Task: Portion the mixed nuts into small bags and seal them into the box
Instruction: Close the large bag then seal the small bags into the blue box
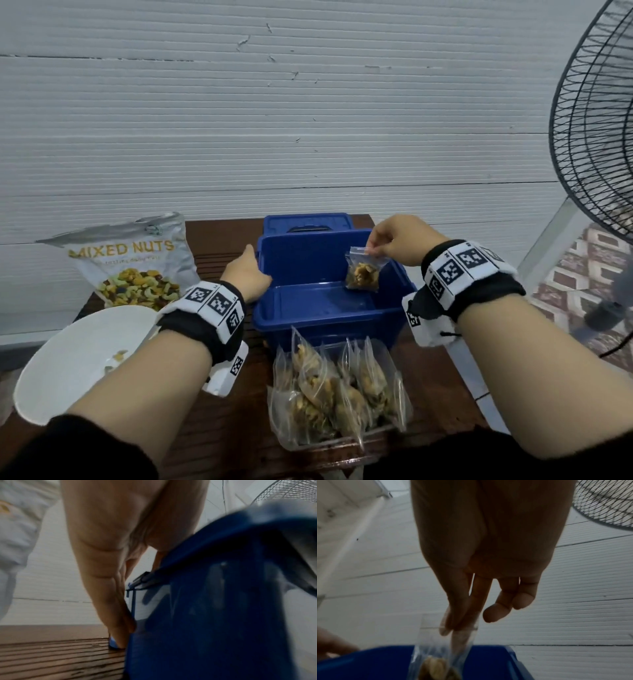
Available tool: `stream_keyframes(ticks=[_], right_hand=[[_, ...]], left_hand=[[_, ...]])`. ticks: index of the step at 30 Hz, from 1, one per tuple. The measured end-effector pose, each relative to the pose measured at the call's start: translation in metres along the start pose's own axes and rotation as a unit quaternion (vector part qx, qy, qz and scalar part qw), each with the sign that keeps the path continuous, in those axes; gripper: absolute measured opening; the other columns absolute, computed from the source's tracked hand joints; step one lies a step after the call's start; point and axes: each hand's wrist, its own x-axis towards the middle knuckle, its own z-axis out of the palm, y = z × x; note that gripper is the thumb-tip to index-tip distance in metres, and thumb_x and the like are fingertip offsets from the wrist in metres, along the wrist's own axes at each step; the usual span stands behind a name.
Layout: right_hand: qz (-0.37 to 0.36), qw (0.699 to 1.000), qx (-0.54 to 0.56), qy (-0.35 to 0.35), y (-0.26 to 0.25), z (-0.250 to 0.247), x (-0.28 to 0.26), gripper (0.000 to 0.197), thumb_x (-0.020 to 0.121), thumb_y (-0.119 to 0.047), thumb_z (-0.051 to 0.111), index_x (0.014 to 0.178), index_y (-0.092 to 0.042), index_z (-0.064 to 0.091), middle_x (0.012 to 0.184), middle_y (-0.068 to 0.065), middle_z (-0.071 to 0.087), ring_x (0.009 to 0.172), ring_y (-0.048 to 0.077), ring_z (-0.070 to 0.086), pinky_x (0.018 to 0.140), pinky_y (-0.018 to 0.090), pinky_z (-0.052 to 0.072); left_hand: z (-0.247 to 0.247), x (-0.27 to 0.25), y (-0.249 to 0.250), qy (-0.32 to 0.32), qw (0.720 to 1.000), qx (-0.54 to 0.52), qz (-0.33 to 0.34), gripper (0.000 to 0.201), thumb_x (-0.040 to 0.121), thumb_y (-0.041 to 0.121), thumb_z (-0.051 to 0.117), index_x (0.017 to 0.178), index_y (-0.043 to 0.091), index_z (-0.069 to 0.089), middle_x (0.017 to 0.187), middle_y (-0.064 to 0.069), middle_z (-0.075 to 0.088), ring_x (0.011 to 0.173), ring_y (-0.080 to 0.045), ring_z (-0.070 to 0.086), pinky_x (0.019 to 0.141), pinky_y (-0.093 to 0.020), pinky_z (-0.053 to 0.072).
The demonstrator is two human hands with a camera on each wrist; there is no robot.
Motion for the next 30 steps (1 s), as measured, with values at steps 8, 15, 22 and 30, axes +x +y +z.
stream_keyframes(ticks=[8, 15, 22, 30], right_hand=[[-0.007, 0.986, -0.127, -0.109, 0.002, -0.002, 0.041, 0.016, 0.086, -0.018, 0.069, 0.101, -0.014, 0.073, 0.091, -0.003, 0.062, 0.09, 0.012, 0.054, 0.078, 0.024, 0.039], [-0.007, 0.972, -0.162, -0.168, 0.007, -0.002, 0.071, 0.007, 0.083, -0.015, 0.072, 0.089, -0.019, 0.073, 0.085, -0.007, 0.063, 0.085, 0.01, 0.055, 0.084, 0.028, 0.046], [-0.032, 0.952, -0.21, -0.219, 0.005, 0.007, 0.099, 0.014, 0.08, -0.016, 0.074, 0.074, -0.028, 0.07, 0.076, -0.012, 0.066, 0.081, 0.009, 0.06, 0.082, 0.031, 0.052], [-0.025, 0.925, -0.276, -0.262, 0.0, 0.014, 0.115, 0.012, 0.081, -0.011, 0.071, 0.08, -0.024, 0.07, 0.074, -0.01, 0.063, 0.07, 0.008, 0.056, 0.066, 0.026, 0.049]], left_hand=[[0.006, 0.025, -0.002, 0.017, 1.0, -0.013, -0.008, 0.066, 0.098, 0.029, 0.049, 0.153, 0.014, 0.016, 0.149, -0.013, 0.04, 0.13, -0.032, 0.045, 0.098, -0.031, 0.038], [0.016, 0.037, -0.005, 0.061, 0.997, -0.056, 0.006, 0.051, 0.103, 0.023, 0.036, 0.151, 0.015, 0.019, 0.14, -0.021, 0.047, 0.12, -0.037, 0.05, 0.086, -0.032, 0.038], [0.022, 0.039, -0.009, 0.072, 0.994, -0.08, 0.008, 0.052, 0.104, 0.022, 0.034, 0.152, 0.016, 0.017, 0.143, -0.018, 0.043, 0.123, -0.035, 0.048, 0.089, -0.034, 0.038], [0.022, 0.039, -0.012, 0.07, 0.993, -0.092, 0.021, 0.051, 0.104, 0.024, 0.033, 0.152, 0.018, 0.016, 0.143, -0.015, 0.043, 0.121, -0.032, 0.049, 0.089, -0.033, 0.038]])
